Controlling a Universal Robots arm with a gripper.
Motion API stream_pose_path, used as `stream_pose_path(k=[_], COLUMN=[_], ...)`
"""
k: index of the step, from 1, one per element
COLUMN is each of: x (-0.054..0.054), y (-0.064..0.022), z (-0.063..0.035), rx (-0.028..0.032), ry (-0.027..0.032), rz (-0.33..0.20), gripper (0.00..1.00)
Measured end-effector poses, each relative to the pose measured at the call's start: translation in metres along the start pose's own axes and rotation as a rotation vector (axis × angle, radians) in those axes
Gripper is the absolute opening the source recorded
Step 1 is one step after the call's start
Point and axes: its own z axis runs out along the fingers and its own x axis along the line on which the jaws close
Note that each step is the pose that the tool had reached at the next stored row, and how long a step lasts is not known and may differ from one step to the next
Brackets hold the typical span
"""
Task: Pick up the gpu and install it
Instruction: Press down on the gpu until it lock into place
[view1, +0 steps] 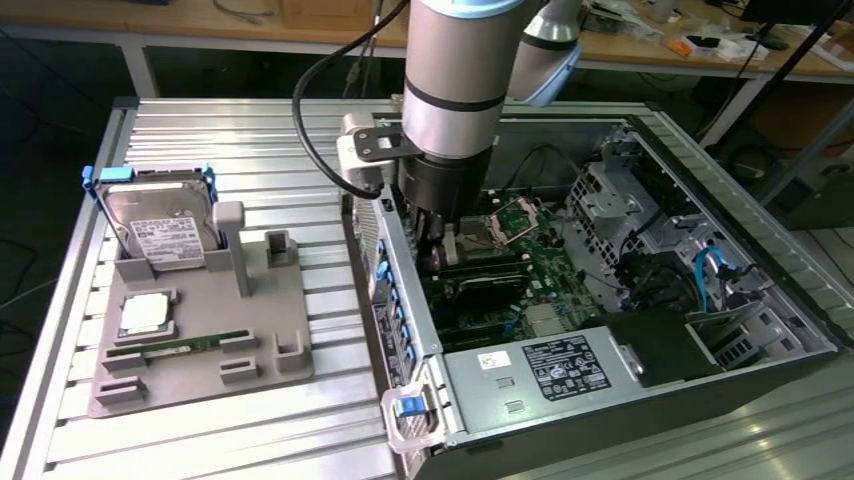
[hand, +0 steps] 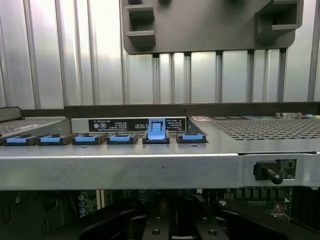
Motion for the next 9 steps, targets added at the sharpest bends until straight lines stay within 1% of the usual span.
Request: stream_pose_path(k=[2,4,7,9], x=[-0.0001,-0.0001,-0.0003,-0.0003], y=[-0.0018,-0.0042,-0.0059,-0.0062], z=[-0.0003,-0.0015,-0.0086,-0.0096], rx=[-0.0019,-0.0058,-0.0068,-0.0079], ry=[0.0003,0.0006,0.0007,0.0004], rz=[0.001,0.002,0.004,0.004], gripper=[0.11,0.11,0.11,0.11])
